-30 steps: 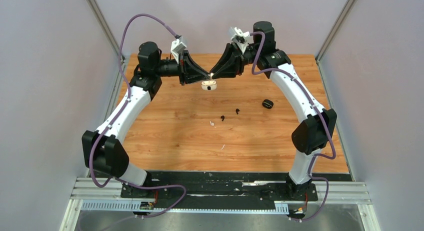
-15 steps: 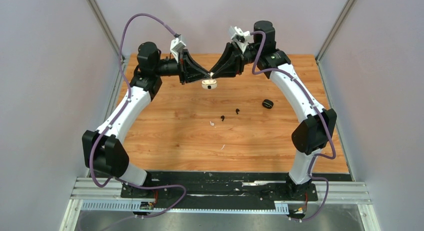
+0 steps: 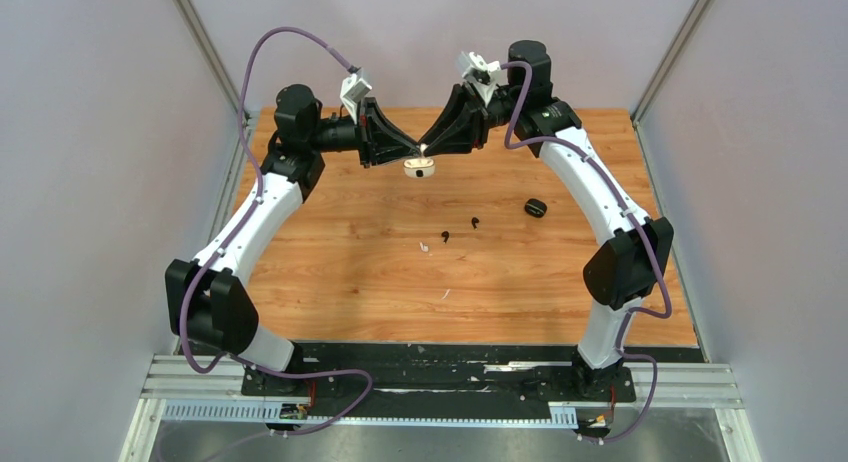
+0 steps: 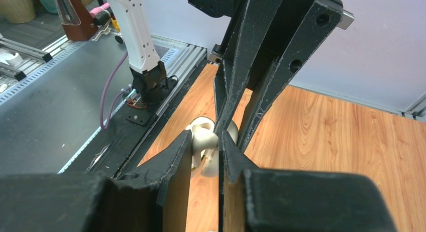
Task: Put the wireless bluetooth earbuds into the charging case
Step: Place the earbud in the charging case.
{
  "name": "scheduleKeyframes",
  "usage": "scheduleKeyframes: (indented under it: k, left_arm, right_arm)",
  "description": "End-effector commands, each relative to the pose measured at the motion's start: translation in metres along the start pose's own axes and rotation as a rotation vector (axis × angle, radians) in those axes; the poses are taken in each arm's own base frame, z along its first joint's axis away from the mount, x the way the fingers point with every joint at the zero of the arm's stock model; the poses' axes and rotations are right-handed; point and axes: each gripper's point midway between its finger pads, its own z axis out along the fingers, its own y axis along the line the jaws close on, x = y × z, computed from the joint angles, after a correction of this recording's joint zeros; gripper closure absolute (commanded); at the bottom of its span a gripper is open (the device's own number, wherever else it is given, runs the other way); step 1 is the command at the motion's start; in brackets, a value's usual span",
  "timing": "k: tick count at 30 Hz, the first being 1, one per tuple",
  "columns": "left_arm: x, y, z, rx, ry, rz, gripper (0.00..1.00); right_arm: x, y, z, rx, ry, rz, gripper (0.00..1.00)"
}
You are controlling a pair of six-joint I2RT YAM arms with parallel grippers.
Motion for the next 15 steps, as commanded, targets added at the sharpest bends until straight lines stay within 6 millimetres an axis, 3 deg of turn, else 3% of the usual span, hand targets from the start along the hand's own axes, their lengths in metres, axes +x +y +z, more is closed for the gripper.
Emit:
scheduleKeyframes:
  k: [1,15]
  left_arm:
    - [-0.013,-0.002,0.001,0.001,-0.030,0.058,1.00]
    - [-0.012,0.011,-0.001,-0.031,-0.035,0.046,1.00]
  right_arm:
    - [-0.016,0.049,-0.002,-0.252,-0.044,-0.036,0.84]
    - [-0.015,0.052,-0.002,-0.266,-0.039,-0.023,0.82]
